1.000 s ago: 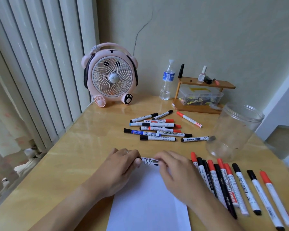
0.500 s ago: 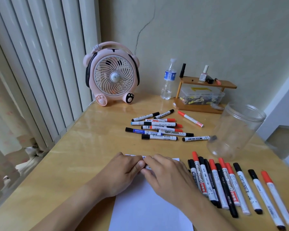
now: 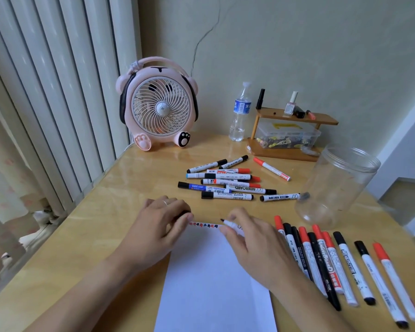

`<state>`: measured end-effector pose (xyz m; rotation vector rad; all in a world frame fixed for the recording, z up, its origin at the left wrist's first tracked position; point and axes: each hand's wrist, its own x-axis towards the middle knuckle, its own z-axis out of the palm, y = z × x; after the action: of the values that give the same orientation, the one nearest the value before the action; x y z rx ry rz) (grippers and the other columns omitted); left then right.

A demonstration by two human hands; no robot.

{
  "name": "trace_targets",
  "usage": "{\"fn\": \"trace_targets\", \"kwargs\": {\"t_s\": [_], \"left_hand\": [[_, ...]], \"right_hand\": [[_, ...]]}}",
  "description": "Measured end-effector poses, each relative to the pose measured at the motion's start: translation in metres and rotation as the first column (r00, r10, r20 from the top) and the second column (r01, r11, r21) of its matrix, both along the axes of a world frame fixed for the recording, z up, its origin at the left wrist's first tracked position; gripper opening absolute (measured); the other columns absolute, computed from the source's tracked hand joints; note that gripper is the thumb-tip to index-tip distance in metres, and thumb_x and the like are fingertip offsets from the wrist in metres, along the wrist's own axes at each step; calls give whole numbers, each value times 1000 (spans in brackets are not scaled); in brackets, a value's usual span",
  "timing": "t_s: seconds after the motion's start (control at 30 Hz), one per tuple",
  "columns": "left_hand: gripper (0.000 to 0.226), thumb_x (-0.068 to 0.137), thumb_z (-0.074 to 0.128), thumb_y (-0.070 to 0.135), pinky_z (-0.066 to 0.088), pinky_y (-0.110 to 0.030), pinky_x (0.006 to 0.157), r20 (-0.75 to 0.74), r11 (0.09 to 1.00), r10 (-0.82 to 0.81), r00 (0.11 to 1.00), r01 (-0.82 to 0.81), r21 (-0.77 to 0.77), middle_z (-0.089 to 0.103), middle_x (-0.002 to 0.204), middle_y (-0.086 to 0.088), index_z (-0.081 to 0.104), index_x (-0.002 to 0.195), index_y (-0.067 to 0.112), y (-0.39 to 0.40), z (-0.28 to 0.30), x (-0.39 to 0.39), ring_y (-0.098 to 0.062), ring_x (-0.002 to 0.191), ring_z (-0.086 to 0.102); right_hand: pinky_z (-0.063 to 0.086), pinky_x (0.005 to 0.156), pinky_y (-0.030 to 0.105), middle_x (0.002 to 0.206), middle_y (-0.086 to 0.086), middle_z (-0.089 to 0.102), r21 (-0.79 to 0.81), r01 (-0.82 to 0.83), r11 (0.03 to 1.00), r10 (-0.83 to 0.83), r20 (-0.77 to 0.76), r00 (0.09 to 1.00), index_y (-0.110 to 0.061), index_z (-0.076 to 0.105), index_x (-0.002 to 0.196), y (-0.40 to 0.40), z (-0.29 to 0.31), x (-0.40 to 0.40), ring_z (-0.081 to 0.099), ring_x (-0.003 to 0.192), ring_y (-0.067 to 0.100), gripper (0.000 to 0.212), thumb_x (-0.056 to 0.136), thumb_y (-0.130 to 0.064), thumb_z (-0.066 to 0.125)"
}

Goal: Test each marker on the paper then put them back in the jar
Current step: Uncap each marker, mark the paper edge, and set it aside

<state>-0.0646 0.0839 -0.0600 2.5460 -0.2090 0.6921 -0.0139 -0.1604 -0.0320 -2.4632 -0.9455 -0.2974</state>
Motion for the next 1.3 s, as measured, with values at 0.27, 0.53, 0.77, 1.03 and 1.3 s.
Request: {"fn": "trace_targets", "kwargs": {"t_s": [0.27,0.53,0.77,1.03,1.3], "left_hand": [[18,95,65,29,31,-32,85,-150,957,289,946,-282,65,52,109,14,69,111,36,-1,-19,13,-16,107,51],[32,92,50,45,38,-35,97,-127,993,-14,992,28,114,49,121,16,59,122,38,-23,-1,-4,-8,117,46],[57,91,36,82,23,-33,113,-302,952,-139,943,211,221,34,142,16,42,136,47,-44,-8,-16,-6,133,29],[62,85,40,87,25,-39,111,-313,948,-120,942,203,247,33,136,14,39,134,49,-46,-3,-24,-6,131,30],[64,84,38,88,12,-40,119,-360,943,-93,928,197,266,24,147,18,33,135,49,-46,0,-27,-4,143,13]], "right_hand": [[56,69,47,84,-3,61,398,83,914,40,-291,956,-32,49,94,-2,9,6,66,77,25,27,100,-6,53],[61,82,35,114,16,73,730,533,429,571,-676,466,-14,76,120,-8,7,20,72,93,27,46,100,9,41],[43,62,27,74,4,58,655,484,581,306,-726,616,-18,69,101,4,-2,19,57,64,16,4,99,-17,66],[47,46,31,76,8,69,587,428,687,183,-710,680,-12,60,97,21,-6,12,62,56,26,5,98,-12,65],[48,47,35,69,10,68,512,400,760,59,-667,743,-18,59,81,19,-15,12,62,49,32,16,95,-16,67]]}}
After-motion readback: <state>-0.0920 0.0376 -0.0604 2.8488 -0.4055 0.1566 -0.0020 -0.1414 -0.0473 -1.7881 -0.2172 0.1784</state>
